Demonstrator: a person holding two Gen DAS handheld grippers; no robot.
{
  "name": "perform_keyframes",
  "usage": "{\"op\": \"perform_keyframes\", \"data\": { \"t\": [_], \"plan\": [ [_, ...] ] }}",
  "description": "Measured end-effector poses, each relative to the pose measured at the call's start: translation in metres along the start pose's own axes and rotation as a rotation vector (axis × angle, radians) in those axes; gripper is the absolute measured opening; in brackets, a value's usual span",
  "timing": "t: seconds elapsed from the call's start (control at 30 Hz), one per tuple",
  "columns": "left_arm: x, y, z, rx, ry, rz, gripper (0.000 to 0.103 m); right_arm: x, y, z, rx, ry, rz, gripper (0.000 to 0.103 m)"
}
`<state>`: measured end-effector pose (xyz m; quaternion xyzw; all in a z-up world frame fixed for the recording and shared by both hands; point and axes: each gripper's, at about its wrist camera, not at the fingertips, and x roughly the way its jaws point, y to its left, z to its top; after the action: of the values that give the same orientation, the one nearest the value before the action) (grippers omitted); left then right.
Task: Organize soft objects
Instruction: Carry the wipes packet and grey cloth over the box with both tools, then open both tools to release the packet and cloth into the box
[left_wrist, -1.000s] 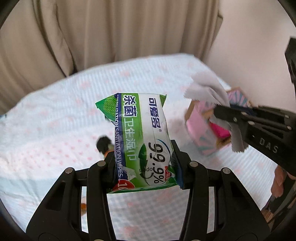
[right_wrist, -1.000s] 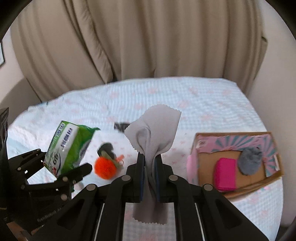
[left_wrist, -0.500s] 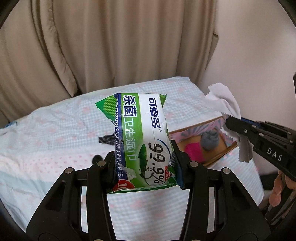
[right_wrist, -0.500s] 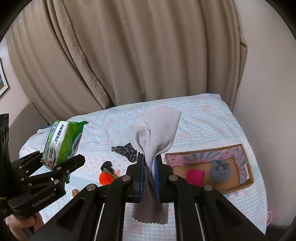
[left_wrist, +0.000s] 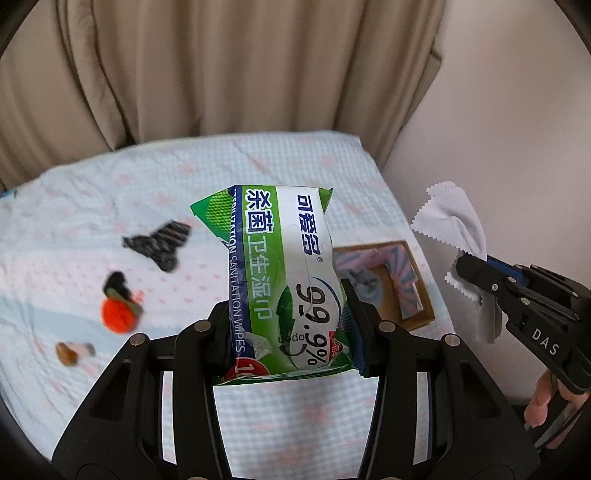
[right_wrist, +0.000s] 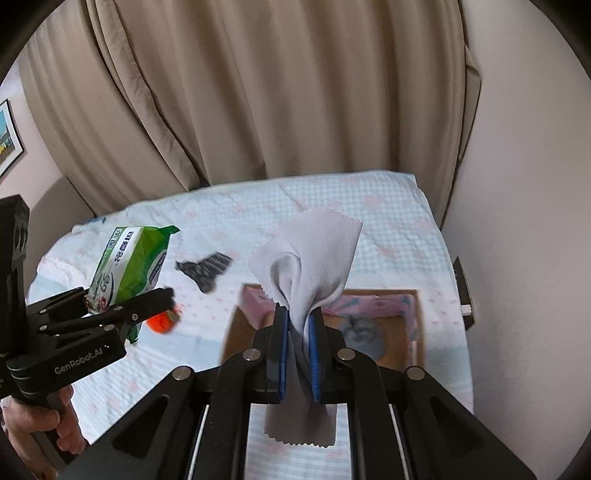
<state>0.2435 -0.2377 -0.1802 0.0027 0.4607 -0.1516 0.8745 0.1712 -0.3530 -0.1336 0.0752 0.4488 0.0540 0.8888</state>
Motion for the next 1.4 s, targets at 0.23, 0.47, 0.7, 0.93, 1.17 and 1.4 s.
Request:
{"op": "perform_keyframes", "data": {
  "t": [0.23, 0.47, 0.7, 0.93, 1.17, 1.4],
  "plan": [
    [0.084, -0.020, -0.002, -0.055, 0.161, 0.014, 0.042, 0.050, -0.047, -0.009, -0.076, 0.104, 0.022, 0.009],
    [0.162, -0.019, -0.007, -0.098, 0.286, 0.057, 0.042, 0.114, -0.076, -0.030, -0.146, 0.230, 0.071, 0.009],
    [0.217, -0.013, -0.010, -0.097, 0.369, 0.093, 0.043, 0.158, -0.075, -0.051, -0.241, 0.289, 0.151, 0.009],
    [0.237, -0.013, -0.008, -0.068, 0.395, 0.082, 0.048, 0.183, -0.067, -0.070, -0.287, 0.347, 0.217, 0.009],
    [0.229, -0.019, -0.001, -0.012, 0.363, 0.118, 0.103, 0.187, -0.064, -0.079, -0.288, 0.369, 0.221, 0.103],
    [0.212, -0.020, 0.000, 0.000, 0.342, 0.110, 0.103, 0.171, -0.070, -0.077, -0.230, 0.321, 0.216, 0.103]
  ]
}}
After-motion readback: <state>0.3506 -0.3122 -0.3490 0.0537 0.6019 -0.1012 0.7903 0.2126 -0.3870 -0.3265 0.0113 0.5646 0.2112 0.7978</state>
